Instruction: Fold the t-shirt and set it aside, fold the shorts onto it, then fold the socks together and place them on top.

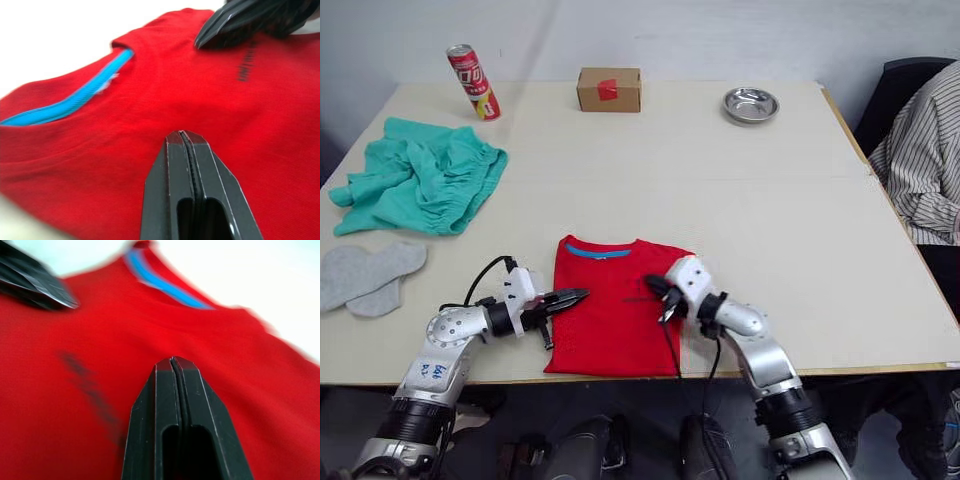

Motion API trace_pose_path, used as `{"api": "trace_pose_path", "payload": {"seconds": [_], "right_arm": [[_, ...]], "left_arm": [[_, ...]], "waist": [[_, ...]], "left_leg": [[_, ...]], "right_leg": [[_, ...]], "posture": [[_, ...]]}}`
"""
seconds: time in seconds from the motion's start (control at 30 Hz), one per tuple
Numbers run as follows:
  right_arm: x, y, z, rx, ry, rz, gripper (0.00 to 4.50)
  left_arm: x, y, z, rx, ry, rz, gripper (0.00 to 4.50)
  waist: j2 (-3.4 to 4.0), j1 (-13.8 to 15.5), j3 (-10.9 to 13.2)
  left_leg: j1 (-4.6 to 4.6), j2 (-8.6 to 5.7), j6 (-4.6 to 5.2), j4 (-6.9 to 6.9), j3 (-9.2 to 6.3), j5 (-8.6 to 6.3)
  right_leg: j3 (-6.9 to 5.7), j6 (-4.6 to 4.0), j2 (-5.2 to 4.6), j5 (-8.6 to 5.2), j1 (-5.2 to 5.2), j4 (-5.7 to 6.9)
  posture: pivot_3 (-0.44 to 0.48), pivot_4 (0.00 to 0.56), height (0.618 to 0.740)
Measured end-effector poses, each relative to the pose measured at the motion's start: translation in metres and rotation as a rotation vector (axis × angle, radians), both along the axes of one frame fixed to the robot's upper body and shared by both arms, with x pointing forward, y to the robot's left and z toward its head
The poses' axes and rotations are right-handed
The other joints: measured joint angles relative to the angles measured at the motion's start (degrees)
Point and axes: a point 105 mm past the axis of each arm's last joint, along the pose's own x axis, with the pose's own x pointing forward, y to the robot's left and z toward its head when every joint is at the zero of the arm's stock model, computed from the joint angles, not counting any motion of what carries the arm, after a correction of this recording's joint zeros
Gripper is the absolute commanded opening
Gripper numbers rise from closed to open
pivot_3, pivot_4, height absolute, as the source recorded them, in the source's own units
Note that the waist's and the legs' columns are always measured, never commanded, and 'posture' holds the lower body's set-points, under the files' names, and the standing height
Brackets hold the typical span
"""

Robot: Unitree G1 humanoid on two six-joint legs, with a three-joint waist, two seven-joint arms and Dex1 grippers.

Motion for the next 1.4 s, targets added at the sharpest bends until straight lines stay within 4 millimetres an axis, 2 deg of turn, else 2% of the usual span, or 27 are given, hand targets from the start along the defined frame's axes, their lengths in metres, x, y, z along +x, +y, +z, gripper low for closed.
{"api": "trace_pose_path", "payload": {"seconds": [0.07,0.13,0.2,0.3,0.37,0.47,0.53,0.63,0.7,0.8,0.9,1.03,1.17,1.27,1.33,1.4], "right_arm": [[0.015,-0.021,0.003,0.037,-0.009,-0.102,0.02],[0.026,-0.039,0.007,0.075,-0.008,-0.187,0.02],[0.029,-0.044,0.009,0.116,0.003,-0.216,0.02],[0.03,-0.03,0.024,0.176,-0.001,-0.168,0.02],[0.023,-0.01,0.038,0.161,-0.041,-0.069,0.02],[0.013,0.014,0.043,0.137,-0.059,0.037,0.02],[0.001,0.035,0.033,0.09,-0.048,0.119,0.02],[-0.013,0.046,0.008,0.035,-0.002,0.167,0.02],[-0.015,0.046,0.003,0.023,-0.008,0.169,0.02],[-0.01,0.04,0.002,0.035,-0.018,0.127,0.02],[-0.002,0.027,0.003,0.064,-0.023,0.061,0.02],[0.013,0.0,0.005,0.115,-0.008,-0.061,0.02],[0.02,-0.024,0.01,0.141,-0.01,-0.127,0.02],[0.013,-0.032,0.021,0.162,-0.025,-0.084,0.02],[-0.001,-0.025,0.03,0.154,-0.042,0.014,0.02],[-0.019,-0.011,0.031,0.113,-0.048,0.136,0.02]], "left_arm": [[0.001,0.004,0.0,-0.015,0.004,0.026,0.0],[0.002,0.007,0.003,-0.132,0.04,0.061,0.0],[-0.001,0.007,0.006,-0.231,0.075,0.05,0.0],[-0.007,0.003,0.025,-0.298,0.073,-0.021,0.0],[-0.015,-0.004,0.037,-0.28,0.063,-0.103,0.0],[-0.028,-0.016,0.041,-0.214,0.056,-0.213,0.0],[-0.043,-0.022,0.03,-0.154,0.069,-0.275,0.0],[-0.06,-0.02,0.009,-0.123,0.115,-0.278,0.0],[-0.071,-0.015,-0.005,-0.082,0.141,-0.275,0.0],[-0.08,-0.007,-0.018,-0.057,0.16,-0.231,0.0],[-0.083,0.0,-0.021,-0.052,0.157,-0.192,0.0],[-0.093,0.013,-0.024,-0.02,0.161,-0.174,0.0],[-0.1,0.037,-0.022,-0.053,0.208,-0.093,0.0],[-0.105,0.046,-0.013,-0.128,0.293,-0.082,0.0],[-0.102,0.042,0.006,-0.184,0.292,-0.11,0.0],[-0.091,0.036,0.024,-0.212,0.248,-0.13,0.0]], "waist": [[0.02,-0.1,0.0],[0.02,-0.1,0.0],[0.02,-0.1,0.0],[0.04,-0.4,0.0],[0.04,-0.4,0.0],[0.04,-0.3,0.0],[0.06,-0.3,0.0],[0.06,-0.3,0.0],[0.07,-0.3,0.0],[0.07,-0.3,0.0],[0.08,0.0,-0.1],[0.1,-0.2,-0.1],[0.11,-0.4,-0.1],[0.14,-0.4,-0.1],[0.14,-0.2,-0.1],[0.15,0.1,-0.1]], "left_leg": [[0.06,0.02,-0.01,0.0,0.02,0.02],[0.05,0.06,0.0,0.01,0.02,0.03],[-0.01,0.09,0.26,0.02,0.01,0.18],[-0.06,0.1,0.25,0.0,0.02,0.2],[-0.04,0.11,0.25,-0.01,0.02,0.2],[-0.04,0.11,0.23,-0.04,0.02,0.18],[-0.04,0.11,0.21,-0.09,0.03,0.16],[-0.09,0.11,0.2,-0.12,0.03,0.13],[-0.06,0.11,-0.09,-0.11,0.03,-0.03],[-0.02,0.13,-0.11,-0.11,0.01,-0.05],[-0.01,0.13,-0.1,-0.11,-0.02,-0.07],[0.01,0.13,-0.12,-0.23,-0.01,-0.08],[-0.01,0.14,-0.13,-0.36,-0.01,-0.07],[-0.02,0.15,-0.14,-0.41,-0.01,-0.06],[0.0,0.15,-0.13,-0.42,-0.03,-0.05],[0.02,0.13,-0.1,-0.42,-0.03,-0.04]], "right_leg": [[0.02,0.0,0.04,0.0,0.04,0.02],[0.02,-0.01,0.07,0.0,0.03,0.02],[0.01,-0.02,0.1,-0.01,0.01,0.02],[0.02,-0.03,0.13,-0.02,-0.06,0.03],[0.02,-0.03,0.16,-0.02,-0.02,0.06],[0.03,-0.04,0.18,-0.02,-0.02,0.02],[0.04,-0.04,0.18,-0.02,-0.02,0.02],[0.04,-0.05,0.18,-0.03,-0.06,-0.04],[0.06,-0.05,0.16,-0.03,-0.06,-0.22],[0.08,-0.07,0.12,-0.03,-0.04,-0.19],[0.07,-0.08,0.07,-0.03,-0.03,-0.22],[0.08,-0.11,0.06,-0.03,-0.04,-0.31],[0.06,-0.19,0.07,-0.07,-0.1,-0.33],[0.03,-0.2,0.07,-0.08,-0.1,-0.35],[0.01,-0.2,0.07,-0.08,-0.05,-0.38],[0.0,-0.18,0.06,-0.07,0.0,-0.38]], "posture": [[0.0,0.15,0.74],[0.0,0.15,0.74],[0.0,0.15,0.74],[0.0,0.15,0.74],[0.0,0.15,0.74],[0.0,0.15,0.74],[0.0,0.15,0.74],[0.0,0.15,0.74],[0.0,0.15,0.74],[0.0,0.15,0.74],[0.0,0.15,0.74],[0.0,0.15,0.74],[0.0,0.15,0.74],[0.0,0.15,0.74],[0.0,0.15,0.74],[0.0,0.15,0.74]]}}
